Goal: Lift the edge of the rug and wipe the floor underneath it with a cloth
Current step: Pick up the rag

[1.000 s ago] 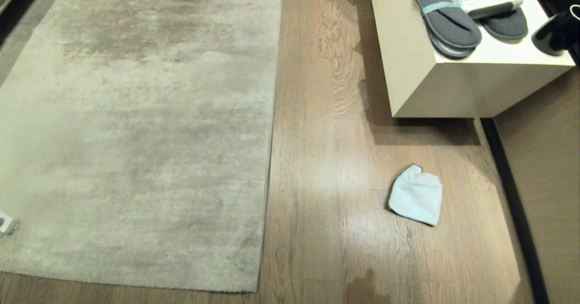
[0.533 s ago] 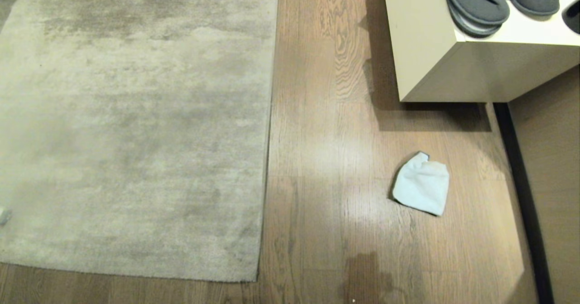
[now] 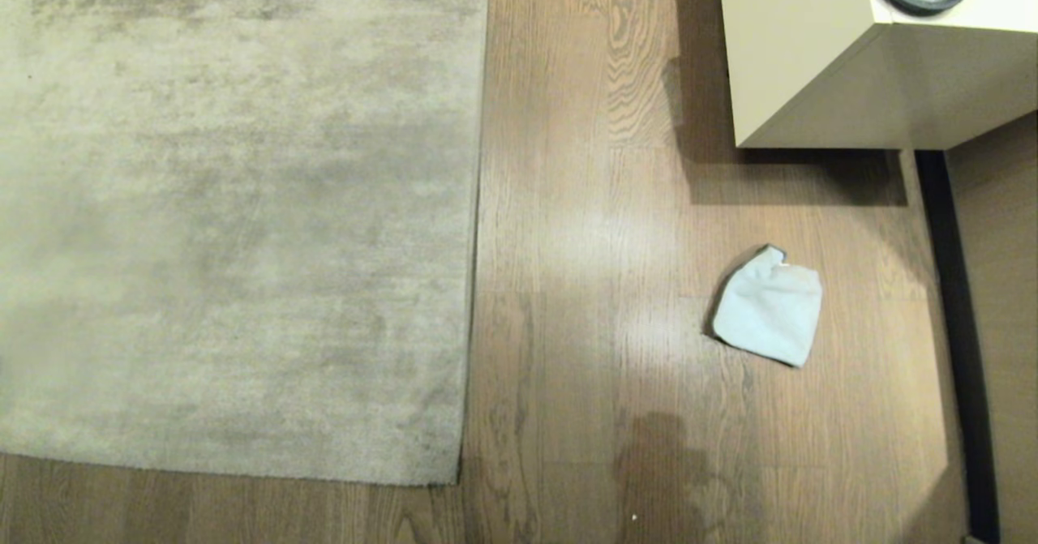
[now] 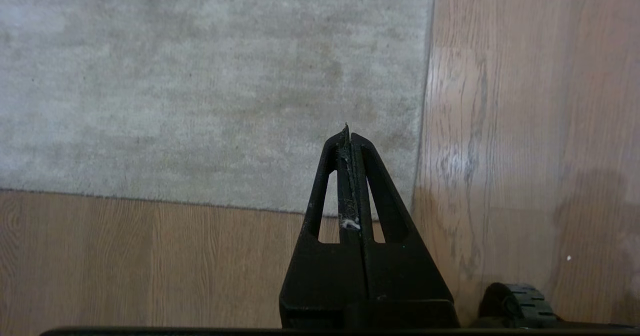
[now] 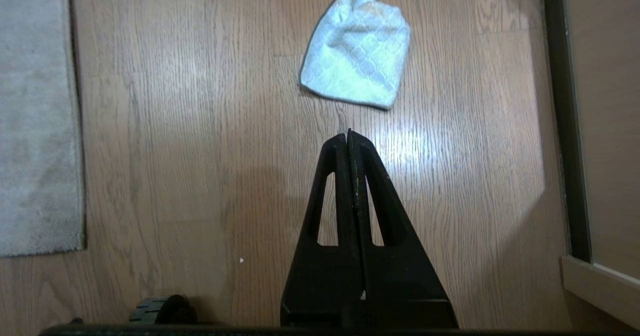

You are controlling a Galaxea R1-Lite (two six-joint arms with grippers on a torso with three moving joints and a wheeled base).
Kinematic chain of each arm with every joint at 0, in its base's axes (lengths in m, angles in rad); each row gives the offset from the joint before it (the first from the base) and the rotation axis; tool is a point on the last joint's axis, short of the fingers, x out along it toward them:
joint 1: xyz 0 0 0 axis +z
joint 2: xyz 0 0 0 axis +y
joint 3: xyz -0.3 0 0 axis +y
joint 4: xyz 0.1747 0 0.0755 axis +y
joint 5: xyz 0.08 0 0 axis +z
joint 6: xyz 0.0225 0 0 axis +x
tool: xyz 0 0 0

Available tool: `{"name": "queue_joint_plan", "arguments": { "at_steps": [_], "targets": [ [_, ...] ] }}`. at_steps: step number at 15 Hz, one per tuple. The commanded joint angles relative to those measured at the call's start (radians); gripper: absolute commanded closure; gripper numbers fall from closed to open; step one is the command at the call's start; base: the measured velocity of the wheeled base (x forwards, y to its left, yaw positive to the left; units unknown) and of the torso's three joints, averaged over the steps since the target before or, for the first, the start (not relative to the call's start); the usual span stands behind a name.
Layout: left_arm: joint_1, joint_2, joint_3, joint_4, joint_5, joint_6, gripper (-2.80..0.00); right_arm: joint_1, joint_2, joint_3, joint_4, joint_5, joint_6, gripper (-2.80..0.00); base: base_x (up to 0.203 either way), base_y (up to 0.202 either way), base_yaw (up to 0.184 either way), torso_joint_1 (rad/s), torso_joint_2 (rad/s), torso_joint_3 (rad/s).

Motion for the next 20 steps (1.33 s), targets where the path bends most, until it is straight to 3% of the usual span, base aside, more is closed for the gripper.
{"name": "queue_joint_plan", "arguments": {
  "at_steps": [1, 20],
  "targets": [
    [0.000, 0.002, 0.001, 0.000, 0.002, 0.001, 0.00, 0.000, 0.002, 0.000, 0.000, -0.001, 0.001, 0.00, 0.000, 0.000, 0.000, 0.005, 0.00, -0.199],
    [0.000, 0.002, 0.001, -0.001, 0.000, -0.005, 0.00, 0.000, 0.000, 0.000, 0.000, -0.001, 0.001, 0.00, 0.000, 0.000, 0.000, 0.002, 0.00, -0.199]
  ]
}}
